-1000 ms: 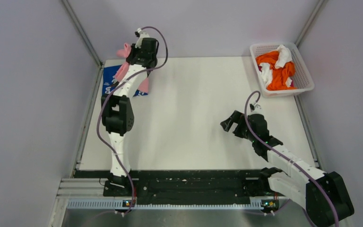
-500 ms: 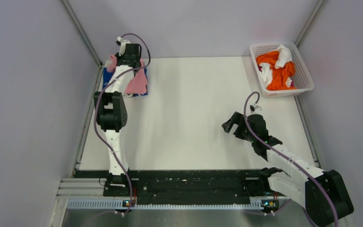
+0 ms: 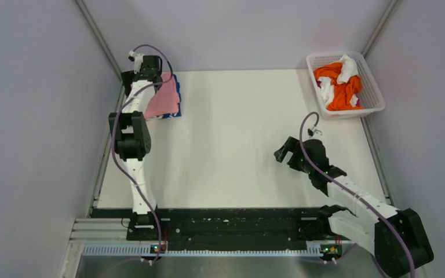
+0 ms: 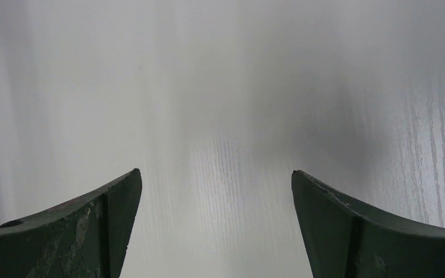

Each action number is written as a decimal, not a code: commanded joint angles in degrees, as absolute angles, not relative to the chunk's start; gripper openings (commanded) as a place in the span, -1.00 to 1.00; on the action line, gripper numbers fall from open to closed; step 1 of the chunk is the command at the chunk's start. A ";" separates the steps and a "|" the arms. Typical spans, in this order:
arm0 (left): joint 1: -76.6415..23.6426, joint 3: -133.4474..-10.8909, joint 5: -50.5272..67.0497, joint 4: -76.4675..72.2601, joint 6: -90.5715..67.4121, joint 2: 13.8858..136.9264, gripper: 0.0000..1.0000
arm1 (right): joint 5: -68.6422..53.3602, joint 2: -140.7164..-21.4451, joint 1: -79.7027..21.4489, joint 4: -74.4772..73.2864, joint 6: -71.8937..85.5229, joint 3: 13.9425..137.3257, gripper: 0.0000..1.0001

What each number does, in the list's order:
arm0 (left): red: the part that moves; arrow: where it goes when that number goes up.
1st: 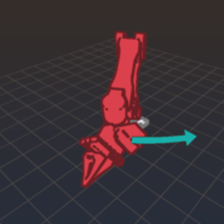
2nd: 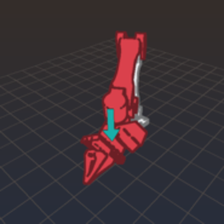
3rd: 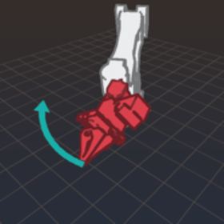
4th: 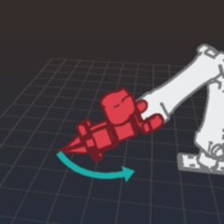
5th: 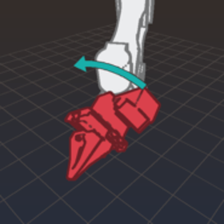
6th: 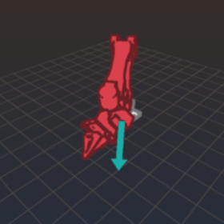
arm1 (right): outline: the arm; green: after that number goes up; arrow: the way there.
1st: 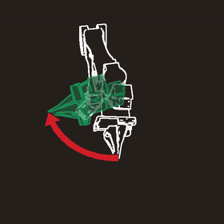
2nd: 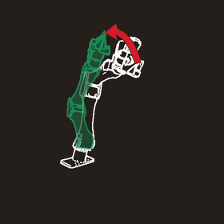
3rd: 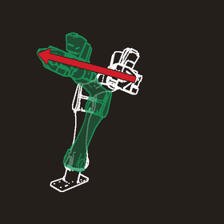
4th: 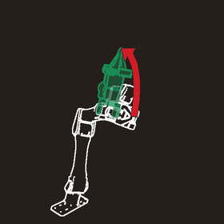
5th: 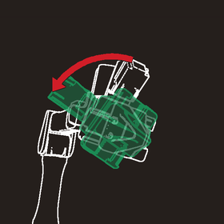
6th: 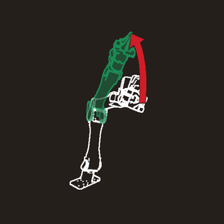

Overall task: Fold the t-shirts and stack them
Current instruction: Put the neatly folded tshirt into the corner of the board with the left arm, then reset both arms

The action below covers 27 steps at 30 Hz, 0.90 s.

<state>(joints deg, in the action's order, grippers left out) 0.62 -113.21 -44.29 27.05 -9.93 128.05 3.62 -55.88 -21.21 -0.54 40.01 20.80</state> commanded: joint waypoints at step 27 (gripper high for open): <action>-15.37 -41.21 4.60 7.70 -32.71 59.69 0.98 | 14.29 -40.35 -21.04 -10.08 40.00 23.02 0.97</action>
